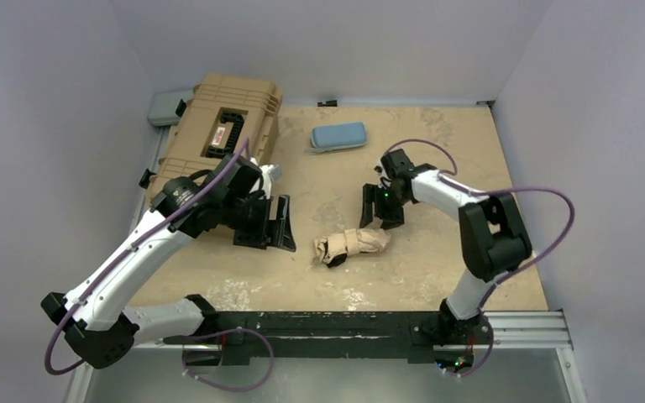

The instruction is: Open the umbrella

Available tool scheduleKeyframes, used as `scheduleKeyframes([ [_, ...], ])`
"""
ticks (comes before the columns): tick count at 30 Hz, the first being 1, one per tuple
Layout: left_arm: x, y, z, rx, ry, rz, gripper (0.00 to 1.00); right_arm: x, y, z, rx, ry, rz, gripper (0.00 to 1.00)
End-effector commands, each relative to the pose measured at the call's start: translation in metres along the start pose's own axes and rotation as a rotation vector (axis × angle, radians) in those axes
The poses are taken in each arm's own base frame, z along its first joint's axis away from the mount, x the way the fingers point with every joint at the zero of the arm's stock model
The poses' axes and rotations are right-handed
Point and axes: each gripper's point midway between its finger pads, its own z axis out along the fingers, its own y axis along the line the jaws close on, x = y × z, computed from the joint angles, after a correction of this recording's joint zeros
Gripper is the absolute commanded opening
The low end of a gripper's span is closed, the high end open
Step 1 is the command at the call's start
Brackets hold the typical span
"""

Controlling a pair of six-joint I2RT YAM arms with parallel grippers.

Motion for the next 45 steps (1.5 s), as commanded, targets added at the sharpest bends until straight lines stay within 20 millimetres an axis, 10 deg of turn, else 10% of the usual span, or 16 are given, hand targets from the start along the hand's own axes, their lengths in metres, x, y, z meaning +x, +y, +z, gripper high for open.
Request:
scheduleKeyframes([
  [1,0.004,0.004,0.0,0.002,-0.022,-0.021,0.73,0.036,-0.016,-0.033,0.009,-0.021,-0.067,0.62],
  [7,0.001,-0.001,0.007,0.023,-0.002,-0.016,0.72,0.136,0.01,-0.038,-0.24,0.137,-0.047,0.57],
  [11,-0.006,-0.009,0.01,0.035,0.014,0.005,0.72,0.168,0.02,-0.042,-0.298,0.16,-0.124,0.6],
  [21,-0.021,-0.023,0.012,0.046,0.049,0.055,0.72,0.109,0.056,-0.095,-0.335,-0.12,-0.133,0.85],
  [34,-0.014,-0.018,0.016,0.048,0.051,0.044,0.73,0.077,0.061,-0.072,-0.25,-0.151,-0.042,0.81],
  [45,-0.008,-0.01,0.013,0.03,0.031,0.035,0.73,0.092,0.073,-0.021,-0.194,0.0,-0.117,0.73],
])
